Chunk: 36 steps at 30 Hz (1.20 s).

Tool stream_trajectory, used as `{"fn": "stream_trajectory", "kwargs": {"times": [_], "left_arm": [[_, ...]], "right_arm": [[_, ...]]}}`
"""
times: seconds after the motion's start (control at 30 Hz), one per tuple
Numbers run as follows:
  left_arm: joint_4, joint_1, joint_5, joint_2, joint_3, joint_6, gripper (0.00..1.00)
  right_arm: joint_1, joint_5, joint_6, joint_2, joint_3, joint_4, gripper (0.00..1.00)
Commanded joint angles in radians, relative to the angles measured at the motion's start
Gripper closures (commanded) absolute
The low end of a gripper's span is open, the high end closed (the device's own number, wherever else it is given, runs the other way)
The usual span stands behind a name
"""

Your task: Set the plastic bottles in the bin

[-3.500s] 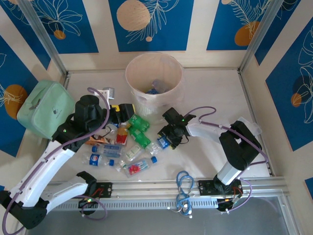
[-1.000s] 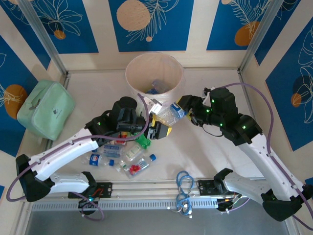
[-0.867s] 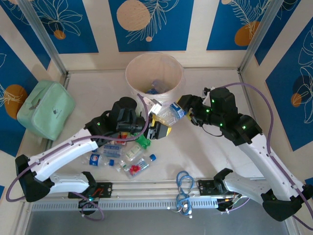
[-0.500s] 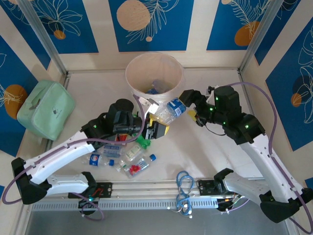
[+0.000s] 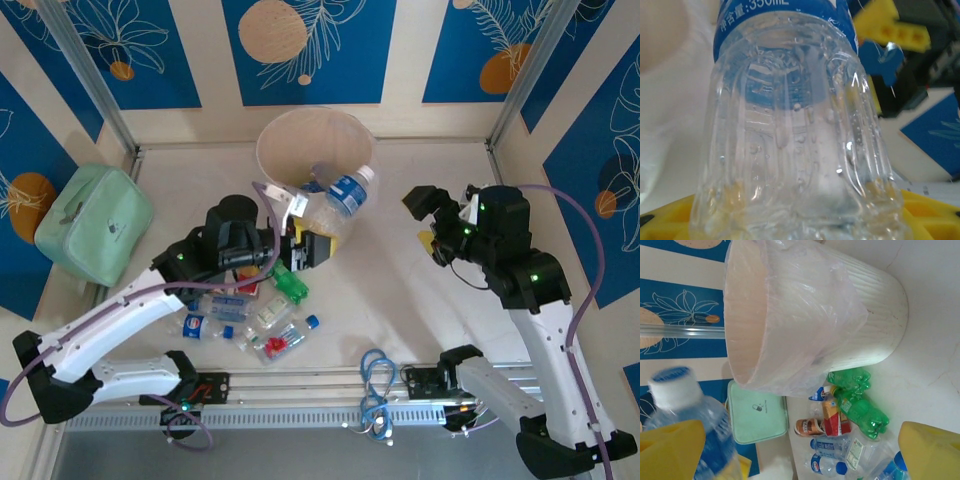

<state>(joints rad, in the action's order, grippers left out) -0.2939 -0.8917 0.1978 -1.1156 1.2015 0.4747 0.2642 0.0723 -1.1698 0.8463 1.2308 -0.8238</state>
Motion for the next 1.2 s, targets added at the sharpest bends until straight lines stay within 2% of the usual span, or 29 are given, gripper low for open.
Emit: {"fn": "stream_trajectory", "kwargs": {"times": [0.0, 0.3, 0.57, 0.83, 1.17], "left_arm": [[-0.05, 0.046, -0.124, 0.004, 0.089, 0.027, 0.42], [-0.125, 0.188, -0.154, -0.096, 0.265, 0.048, 0.46], [-0.197, 0.295, -0.077, -0.259, 0.405, 0.077, 0.46], [-0.223, 0.333, -0.034, -0.378, 0.493, 0.049, 0.46], [-0.245, 0.336, -0.033, -0.485, 0.558, 0.035, 0.47]], "right_arm": [[-0.004, 0.049, 0.008, -0.012, -0.034, -0.016, 0.02], [0.014, 0.057, -0.002, -0.021, -0.081, -0.003, 0.02], [0.085, 0.01, -0.017, -0.036, -0.132, -0.005, 0.03], [0.211, -0.074, -0.054, -0.035, -0.203, 0.018, 0.03], [0.28, -0.113, -0.066, -0.004, -0.223, 0.039, 0.03]]}}
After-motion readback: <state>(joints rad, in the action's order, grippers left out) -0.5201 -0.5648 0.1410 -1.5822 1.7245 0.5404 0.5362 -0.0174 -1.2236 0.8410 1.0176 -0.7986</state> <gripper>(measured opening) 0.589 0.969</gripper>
